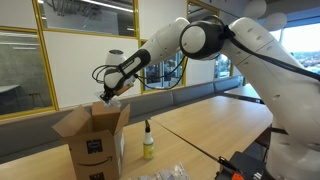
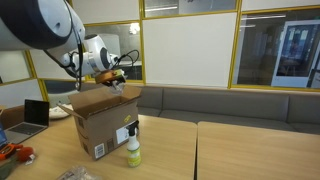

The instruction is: Place the three plastics inside the brown box, place the spray bottle in the box

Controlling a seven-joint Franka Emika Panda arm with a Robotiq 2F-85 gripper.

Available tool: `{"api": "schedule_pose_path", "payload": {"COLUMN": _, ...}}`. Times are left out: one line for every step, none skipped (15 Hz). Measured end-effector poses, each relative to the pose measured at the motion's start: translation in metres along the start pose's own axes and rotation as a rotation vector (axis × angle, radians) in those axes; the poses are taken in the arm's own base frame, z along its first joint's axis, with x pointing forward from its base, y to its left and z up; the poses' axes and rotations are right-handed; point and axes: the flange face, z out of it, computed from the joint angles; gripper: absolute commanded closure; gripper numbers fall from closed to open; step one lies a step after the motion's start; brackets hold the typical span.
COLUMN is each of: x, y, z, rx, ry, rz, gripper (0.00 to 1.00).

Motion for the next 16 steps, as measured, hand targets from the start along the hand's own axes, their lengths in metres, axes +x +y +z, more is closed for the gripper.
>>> {"api": "schedule_pose_path", "payload": {"x": -0.001, "y": -0.005, "z": 0.007, "rx": 0.024, "ry": -0.003, "rz": 0.002, "gripper": 0.87}}
{"api": "schedule_pose_path", "payload": {"x": -0.003, "y": -0.009, "z": 0.015, "rx": 0.05, "ry": -0.007, "rz": 0.005, "gripper": 0.86}}
{"api": "schedule_pose_path", "payload": {"x": -0.006, "y": -0.011, "z": 0.023, "rx": 0.076, "ry": -0.012, "rz": 0.01, "gripper": 0.87}}
{"api": "schedule_pose_path", "payload": {"x": -0.009, "y": -0.013, "z": 0.032, "rx": 0.101, "ry": -0.018, "rz": 0.015, "gripper": 0.87}}
{"api": "schedule_pose_path", "payload": {"x": -0.013, "y": -0.014, "z": 0.042, "rx": 0.123, "ry": -0.023, "rz": 0.021, "gripper": 0.61}}
{"api": "schedule_pose_path", "payload": {"x": -0.017, "y": -0.015, "z": 0.051, "rx": 0.143, "ry": -0.028, "rz": 0.026, "gripper": 0.6}}
{"api": "schedule_pose_path", "payload": {"x": -0.02, "y": -0.014, "z": 0.059, "rx": 0.162, "ry": -0.033, "rz": 0.032, "gripper": 0.54}}
{"api": "schedule_pose_path", "payload": {"x": -0.024, "y": -0.013, "z": 0.067, "rx": 0.177, "ry": -0.037, "rz": 0.037, "gripper": 0.47}}
{"api": "schedule_pose_path", "payload": {"x": -0.028, "y": -0.012, "z": 0.074, "rx": 0.19, "ry": -0.041, "rz": 0.043, "gripper": 0.38}}
{"api": "schedule_pose_path", "payload": {"x": -0.031, "y": -0.011, "z": 0.081, "rx": 0.201, "ry": -0.047, "rz": 0.045, "gripper": 0.31}}
{"api": "schedule_pose_path", "payload": {"x": -0.035, "y": -0.01, "z": 0.087, "rx": 0.211, "ry": -0.053, "rz": 0.047, "gripper": 0.23}}
{"api": "schedule_pose_path", "payload": {"x": -0.038, "y": -0.009, "z": 0.092, "rx": 0.218, "ry": -0.062, "rz": 0.047, "gripper": 0.16}}
{"api": "schedule_pose_path", "payload": {"x": -0.041, "y": -0.008, "z": 0.096, "rx": 0.222, "ry": -0.072, "rz": 0.046, "gripper": 0.09}}
{"api": "schedule_pose_path", "payload": {"x": -0.044, "y": -0.006, "z": 0.098, "rx": 0.224, "ry": -0.082, "rz": 0.045, "gripper": 0.01}}
{"api": "schedule_pose_path", "payload": {"x": -0.046, "y": -0.004, "z": 0.1, "rx": 0.225, "ry": -0.091, "rz": 0.045, "gripper": 0.0}}
{"api": "schedule_pose_path", "payload": {"x": -0.047, "y": -0.001, "z": 0.1, "rx": 0.224, "ry": -0.097, "rz": 0.046, "gripper": 0.0}}
